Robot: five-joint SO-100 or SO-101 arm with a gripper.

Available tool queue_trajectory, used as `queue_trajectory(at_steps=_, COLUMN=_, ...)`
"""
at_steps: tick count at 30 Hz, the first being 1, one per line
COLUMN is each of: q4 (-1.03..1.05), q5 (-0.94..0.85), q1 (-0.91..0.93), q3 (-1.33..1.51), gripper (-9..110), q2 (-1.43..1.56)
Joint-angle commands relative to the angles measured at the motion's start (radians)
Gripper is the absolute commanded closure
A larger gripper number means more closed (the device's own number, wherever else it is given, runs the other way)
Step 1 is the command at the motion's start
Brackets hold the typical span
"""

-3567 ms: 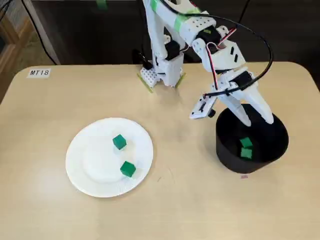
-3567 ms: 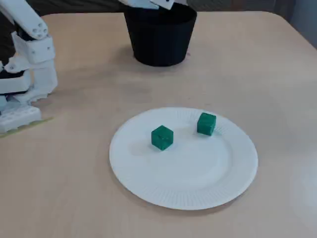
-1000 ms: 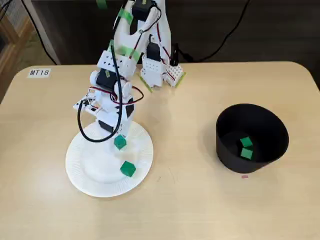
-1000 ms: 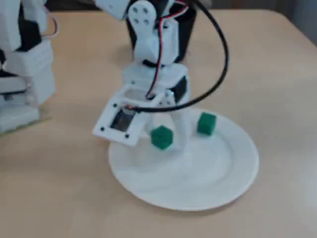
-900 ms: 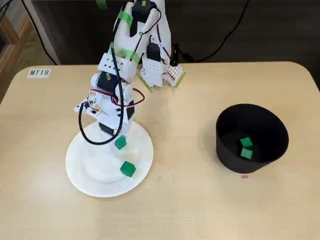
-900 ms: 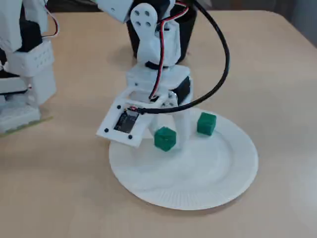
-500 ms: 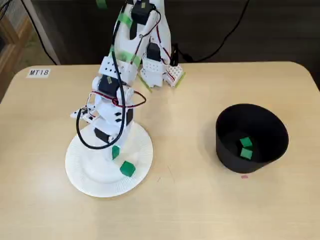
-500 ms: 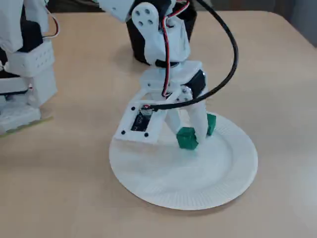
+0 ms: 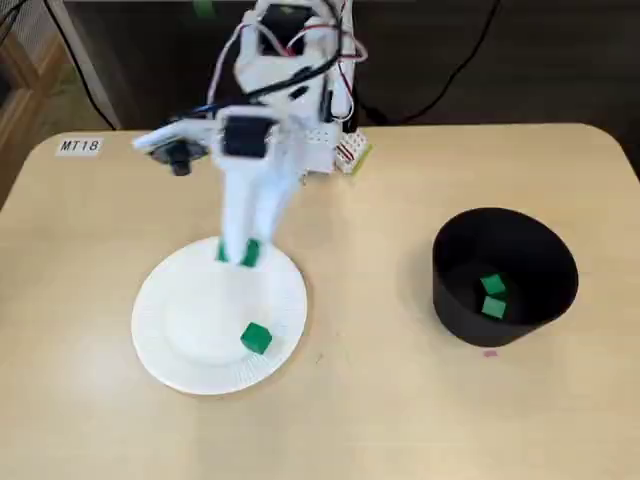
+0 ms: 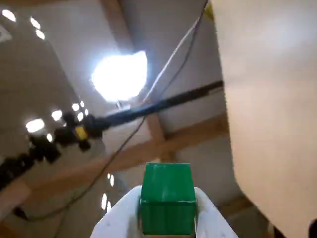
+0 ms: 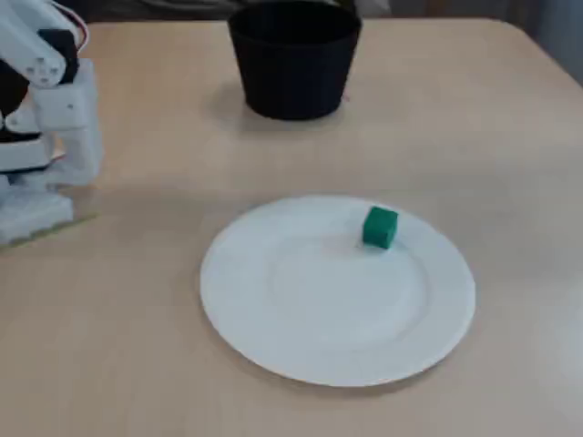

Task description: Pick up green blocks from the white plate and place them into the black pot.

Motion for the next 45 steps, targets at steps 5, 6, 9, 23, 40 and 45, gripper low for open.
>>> queue_trajectory(at_steps=5, q4=-0.44, q5=-0.008, q1=-0.413, q3=0.354, gripper=104, q2=0.084)
queue_trajectory(at_steps=6, q4=-0.474, q5=-0.008, q1=-0.434, q3=0.39, gripper=104, q2=0.075)
queue_trajectory(at_steps=9, q4=-0.529, q5=-0.018, q1=-0.482, q3=0.439, gripper=104, q2=0.017)
queue_trajectory(at_steps=23, q4=-0.54, q5=-0.103, q1=-0.528, q3=0.468, gripper=85, q2=-0.146)
queue_trajectory(at_steps=40, q4=0.009, q5=-0.123, q1=-0.169, q3=0.299, gripper=104, q2=0.207)
queue_trajectory(at_steps=45, q4=0.25, q5=-0.078, q1=0.097, q3=0.233, gripper=104, q2=0.227)
